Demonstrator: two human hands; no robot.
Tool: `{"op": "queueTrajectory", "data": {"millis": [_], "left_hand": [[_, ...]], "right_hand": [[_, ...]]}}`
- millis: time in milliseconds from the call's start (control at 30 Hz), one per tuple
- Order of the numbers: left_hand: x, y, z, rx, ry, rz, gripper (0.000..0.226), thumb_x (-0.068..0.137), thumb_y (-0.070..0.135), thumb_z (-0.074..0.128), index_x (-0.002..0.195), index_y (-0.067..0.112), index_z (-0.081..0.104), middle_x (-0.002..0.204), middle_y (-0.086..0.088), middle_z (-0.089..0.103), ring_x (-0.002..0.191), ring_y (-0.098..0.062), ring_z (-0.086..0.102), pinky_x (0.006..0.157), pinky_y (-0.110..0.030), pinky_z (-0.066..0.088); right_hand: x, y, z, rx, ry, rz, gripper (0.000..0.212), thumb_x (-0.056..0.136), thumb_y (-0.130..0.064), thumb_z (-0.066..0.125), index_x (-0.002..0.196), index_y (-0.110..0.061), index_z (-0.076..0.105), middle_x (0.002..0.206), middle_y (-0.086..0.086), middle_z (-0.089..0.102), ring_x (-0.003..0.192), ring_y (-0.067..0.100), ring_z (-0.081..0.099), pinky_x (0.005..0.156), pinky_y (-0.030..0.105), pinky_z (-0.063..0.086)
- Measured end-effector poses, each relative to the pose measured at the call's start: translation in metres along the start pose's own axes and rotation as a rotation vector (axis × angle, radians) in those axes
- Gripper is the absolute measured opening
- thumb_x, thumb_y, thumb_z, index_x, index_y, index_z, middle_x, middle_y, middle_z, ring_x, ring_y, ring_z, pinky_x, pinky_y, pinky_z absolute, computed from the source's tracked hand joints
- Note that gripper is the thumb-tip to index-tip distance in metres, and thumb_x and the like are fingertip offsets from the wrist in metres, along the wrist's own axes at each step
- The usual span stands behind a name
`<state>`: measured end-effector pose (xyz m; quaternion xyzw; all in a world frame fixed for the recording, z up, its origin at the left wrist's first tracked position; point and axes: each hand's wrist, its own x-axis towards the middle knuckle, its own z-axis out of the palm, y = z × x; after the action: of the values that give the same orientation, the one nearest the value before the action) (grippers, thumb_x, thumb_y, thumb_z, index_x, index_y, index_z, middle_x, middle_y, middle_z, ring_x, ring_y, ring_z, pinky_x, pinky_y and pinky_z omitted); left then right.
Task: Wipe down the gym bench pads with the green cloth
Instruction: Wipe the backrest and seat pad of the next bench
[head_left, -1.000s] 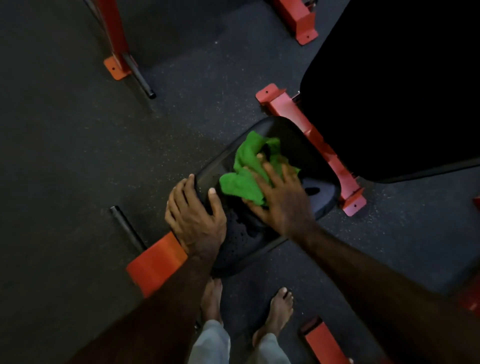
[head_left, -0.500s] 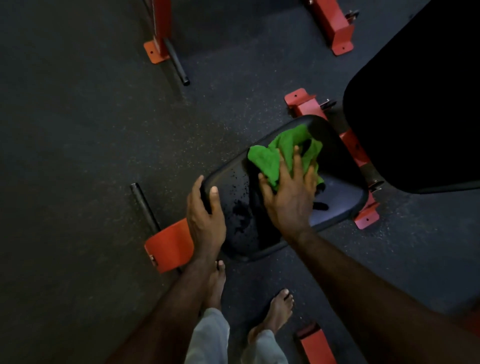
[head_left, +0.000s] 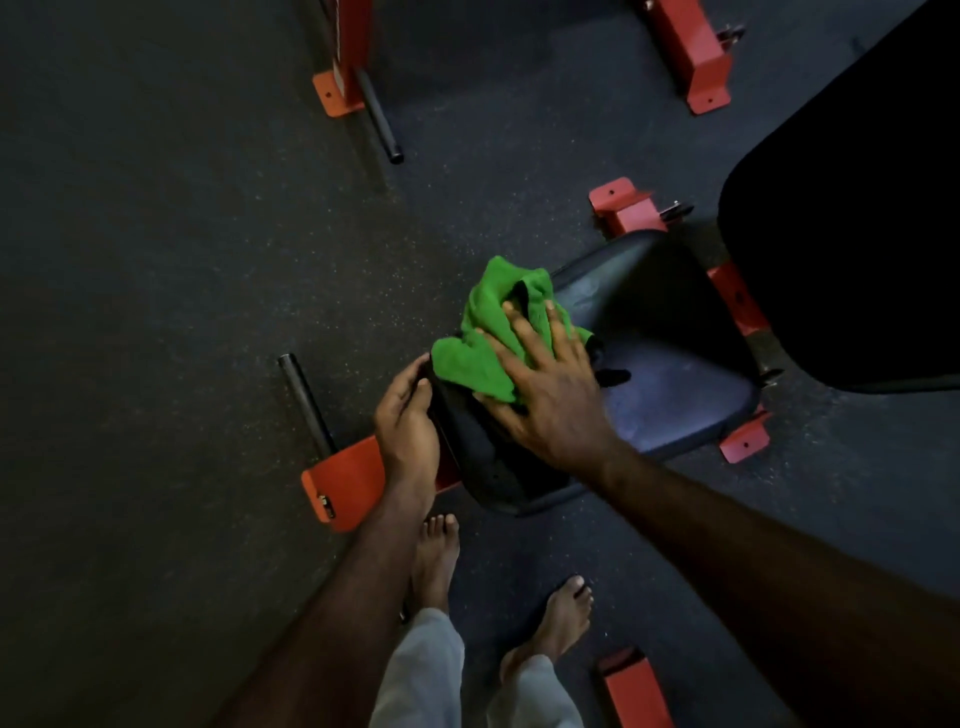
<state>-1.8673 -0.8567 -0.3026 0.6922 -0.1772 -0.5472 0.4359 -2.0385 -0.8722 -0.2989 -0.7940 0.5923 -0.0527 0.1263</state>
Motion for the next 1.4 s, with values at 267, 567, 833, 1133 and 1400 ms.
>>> {"op": "queueTrajectory", "data": {"millis": [267,567,833,1133,1400], "left_hand": [[0.007,-0.002,-0.009,-0.114,0.007,-0.108,0.035,0.101,-0.003,0.044,0.11,0.014,0.074,0.116,-0.012,0.075,0.114,-0.025,0.07,0.095,-0.031,0.055],[-0.006,-0.008,-0.027,-0.141,0.08,-0.2,0.034,0.105,0.006,0.041,0.126,0.001,0.068,0.125,-0.013,0.071,0.116,-0.022,0.068,0.093,-0.025,0.054],[-0.022,-0.008,-0.029,-0.179,0.117,-0.188,0.03,0.108,0.009,0.038,0.11,0.009,0.068,0.11,-0.013,0.072,0.09,-0.019,0.073,0.08,-0.028,0.056],[-0.02,-0.012,-0.028,-0.065,0.167,-0.001,0.033,0.095,0.021,0.044,0.108,0.031,0.072,0.107,-0.006,0.074,0.102,-0.024,0.072,0.082,-0.035,0.058],[-0.015,-0.017,-0.036,0.001,0.184,0.015,0.04,0.111,0.033,0.038,0.117,0.014,0.073,0.106,-0.005,0.077,0.097,-0.017,0.073,0.079,-0.031,0.055]], "right_hand": [[0.025,-0.026,0.002,0.065,0.113,0.37,0.066,0.095,-0.06,0.054,0.15,-0.023,0.052,0.165,0.012,0.035,0.153,0.049,0.022,0.124,0.063,0.019],[0.04,-0.013,0.0,0.024,0.082,0.293,0.068,0.094,-0.069,0.052,0.146,-0.025,0.056,0.158,0.009,0.046,0.15,0.043,0.031,0.12,0.06,0.029],[0.021,-0.009,0.005,-0.026,-0.01,-0.178,0.071,0.094,-0.071,0.053,0.151,-0.029,0.05,0.165,0.005,0.038,0.153,0.042,0.027,0.121,0.061,0.029],[-0.008,-0.035,0.013,-0.026,-0.038,-0.192,0.069,0.096,-0.066,0.054,0.155,-0.03,0.045,0.172,0.002,0.024,0.158,0.039,0.014,0.122,0.061,0.025],[-0.051,-0.039,0.018,-0.087,-0.055,-0.236,0.083,0.09,-0.063,0.062,0.162,-0.035,0.032,0.172,0.005,0.021,0.158,0.043,0.012,0.124,0.063,0.02]]}}
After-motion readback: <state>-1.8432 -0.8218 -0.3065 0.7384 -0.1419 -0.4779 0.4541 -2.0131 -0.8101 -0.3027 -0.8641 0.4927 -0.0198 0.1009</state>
